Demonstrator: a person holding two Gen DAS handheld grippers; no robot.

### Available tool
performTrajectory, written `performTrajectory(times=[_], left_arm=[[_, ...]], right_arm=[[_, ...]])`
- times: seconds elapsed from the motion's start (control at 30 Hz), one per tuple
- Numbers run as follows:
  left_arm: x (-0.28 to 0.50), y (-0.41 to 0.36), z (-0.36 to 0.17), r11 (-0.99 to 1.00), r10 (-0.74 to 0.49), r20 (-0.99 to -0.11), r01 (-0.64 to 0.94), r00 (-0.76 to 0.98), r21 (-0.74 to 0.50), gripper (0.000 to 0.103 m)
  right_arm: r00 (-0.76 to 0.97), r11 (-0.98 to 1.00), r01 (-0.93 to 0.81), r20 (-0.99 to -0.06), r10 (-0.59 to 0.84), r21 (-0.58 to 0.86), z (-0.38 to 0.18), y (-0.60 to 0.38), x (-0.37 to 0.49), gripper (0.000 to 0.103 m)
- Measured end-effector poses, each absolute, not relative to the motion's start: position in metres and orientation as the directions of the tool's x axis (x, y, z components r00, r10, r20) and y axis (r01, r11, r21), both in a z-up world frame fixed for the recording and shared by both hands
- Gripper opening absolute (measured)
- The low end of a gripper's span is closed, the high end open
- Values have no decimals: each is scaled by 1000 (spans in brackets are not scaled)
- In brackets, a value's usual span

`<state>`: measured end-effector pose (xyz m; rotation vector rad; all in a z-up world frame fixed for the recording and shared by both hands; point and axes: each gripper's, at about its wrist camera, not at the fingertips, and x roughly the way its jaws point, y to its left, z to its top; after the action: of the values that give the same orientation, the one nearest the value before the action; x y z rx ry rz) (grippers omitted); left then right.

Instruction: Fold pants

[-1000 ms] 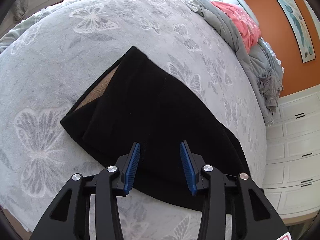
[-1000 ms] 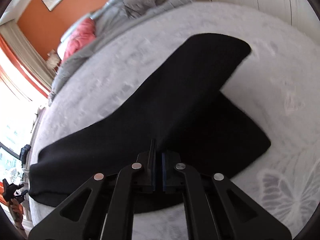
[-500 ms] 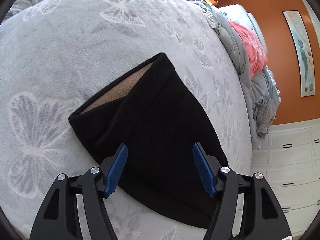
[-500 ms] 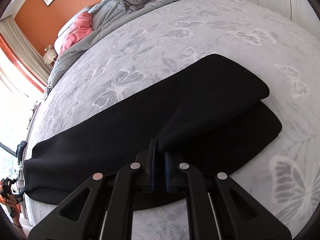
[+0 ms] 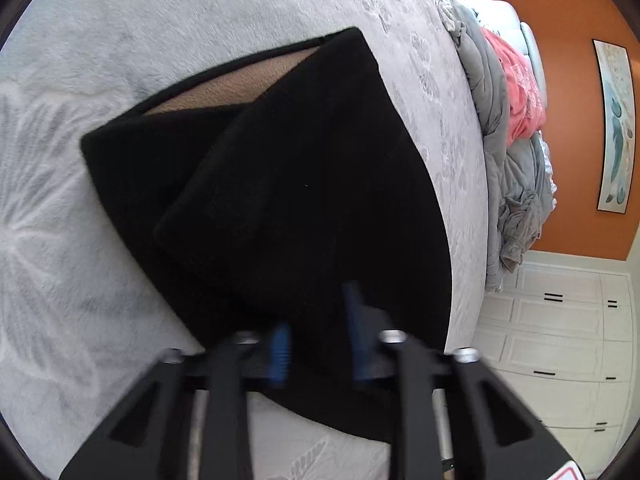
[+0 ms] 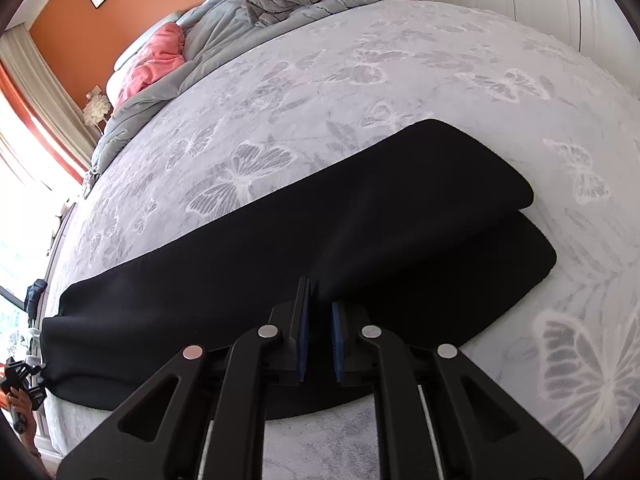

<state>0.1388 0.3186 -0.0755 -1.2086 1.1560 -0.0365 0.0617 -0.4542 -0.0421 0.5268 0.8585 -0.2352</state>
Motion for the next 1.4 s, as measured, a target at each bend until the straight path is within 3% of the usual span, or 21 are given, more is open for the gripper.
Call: performTrajectory(times=[0.17,0.23,0.33,0.5,0.53,0.57,0.67,0.77,0.83,0.9,0.97,1.0,1.07,1.13,1.17,1.23,1.27,1.3,1.4], left_arm=[[129,340,-11,474,-527,-637,-428,562,-770,4],[120,344,6,575,-454,-700,-419,552,-703,4],[124,348,-43,597,-430,-804,-539,411,-594,4],[131,338,-58,656,-392,-822,-501,413,-564,5],[133,336,-55,670,-383,-825,-490,415,-557,5],[135,337,-52,684,-374,-828,-479,418,-550,5],[138,334,-43,705,-349,-835,-467,425,-533,7],[128,333,-44,758,-281,-867,-460,411,-463,17],[113,331,-31,776,-239,-861,-445,449,-448,23],[98,321,-4,823,-126,-866,-436,484,-364,24],[91,304,20,870,-37,-857,-405,513,-280,33],[92,292,33,888,-9,-846,-385,533,-252,34],[97,264,47,909,-1,-826,-344,564,-236,41],[107,230,52,924,-41,-808,-285,588,-254,56],[115,212,51,931,-59,-809,-261,585,-256,58],[131,172,39,942,-98,-823,-214,559,-257,58],[137,155,31,944,-122,-833,-196,539,-265,58],[145,140,23,942,-152,-840,-181,522,-283,58],[148,113,2,936,-210,-857,-158,471,-316,58]], right_arm=[[676,854,366,-736,28,369,-27,-453,57,10],[657,869,356,-753,28,343,-32,-451,58,9],[619,856,379,-784,49,352,-52,-453,60,10],[634,826,403,-771,58,393,-53,-462,60,18],[633,823,408,-772,58,396,-51,-465,63,17],[643,818,409,-764,55,404,-47,-467,64,5],[682,845,376,-731,24,379,-28,-467,53,5],[570,871,422,-821,-40,251,-53,-474,40,13],[602,840,465,-796,-68,280,-47,-487,11,16],[636,811,485,-769,-70,327,-36,-502,-5,27],[648,797,494,-758,-72,346,-31,-520,-3,34],[644,791,508,-761,-84,342,-31,-528,3,34],[660,766,506,-750,-49,396,-35,-542,17,34],[669,753,499,-743,-19,429,-41,-546,30,34],[657,762,503,-753,-30,409,-46,-544,39,34],[651,781,496,-758,-45,379,-49,-538,45,29],[651,790,489,-757,-49,370,-47,-536,47,7],[661,798,474,-750,-41,373,-42,-535,47,2],[692,820,449,-719,-68,355,-20,-530,39,8]])
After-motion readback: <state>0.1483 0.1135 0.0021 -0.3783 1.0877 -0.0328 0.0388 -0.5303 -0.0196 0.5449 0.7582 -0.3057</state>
